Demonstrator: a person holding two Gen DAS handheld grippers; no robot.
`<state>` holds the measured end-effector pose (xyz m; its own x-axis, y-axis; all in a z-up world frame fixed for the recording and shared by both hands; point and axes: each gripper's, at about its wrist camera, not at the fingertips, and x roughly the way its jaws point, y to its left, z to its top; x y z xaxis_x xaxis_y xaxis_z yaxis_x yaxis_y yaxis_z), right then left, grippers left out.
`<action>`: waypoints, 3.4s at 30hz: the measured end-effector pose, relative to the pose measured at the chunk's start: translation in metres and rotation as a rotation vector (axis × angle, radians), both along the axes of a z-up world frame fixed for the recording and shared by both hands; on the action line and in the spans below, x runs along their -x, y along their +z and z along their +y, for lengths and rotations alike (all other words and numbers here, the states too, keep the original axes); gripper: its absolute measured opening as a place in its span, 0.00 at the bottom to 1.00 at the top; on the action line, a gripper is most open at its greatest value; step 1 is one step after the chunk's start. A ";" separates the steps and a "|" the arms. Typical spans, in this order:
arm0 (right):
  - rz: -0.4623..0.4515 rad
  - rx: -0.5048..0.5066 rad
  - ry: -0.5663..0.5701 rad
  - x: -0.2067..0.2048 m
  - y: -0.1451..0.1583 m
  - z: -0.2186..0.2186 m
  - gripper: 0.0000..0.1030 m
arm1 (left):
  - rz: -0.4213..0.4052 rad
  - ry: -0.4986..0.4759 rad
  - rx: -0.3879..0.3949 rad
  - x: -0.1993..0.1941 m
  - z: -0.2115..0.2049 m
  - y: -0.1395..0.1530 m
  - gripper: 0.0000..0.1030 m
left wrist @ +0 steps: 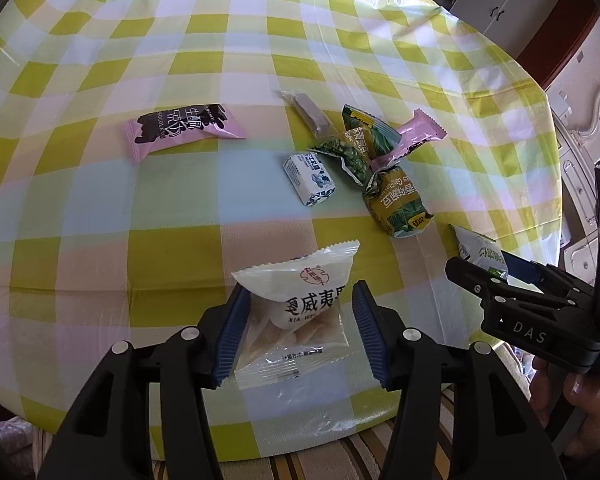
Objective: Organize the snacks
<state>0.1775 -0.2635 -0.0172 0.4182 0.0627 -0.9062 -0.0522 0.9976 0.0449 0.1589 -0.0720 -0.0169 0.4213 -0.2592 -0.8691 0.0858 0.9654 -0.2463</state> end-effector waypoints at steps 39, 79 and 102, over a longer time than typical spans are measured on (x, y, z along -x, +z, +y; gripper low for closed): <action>-0.048 -0.154 -0.122 -0.027 0.018 -0.041 0.81 | -0.083 -0.030 0.078 0.032 -0.044 0.037 0.37; -0.087 -0.010 -0.464 0.154 0.019 -0.265 0.56 | 0.013 -0.635 0.255 0.071 -0.297 0.033 0.72; -0.144 -0.018 -0.271 0.101 0.055 -0.167 0.73 | -0.292 -0.303 0.103 0.035 -0.159 0.088 0.73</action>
<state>0.0770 -0.4306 0.0381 0.5463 -0.0533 -0.8359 0.2089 0.9751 0.0743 0.1243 -0.2313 0.0710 0.5373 -0.4882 -0.6877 0.4422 0.8574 -0.2632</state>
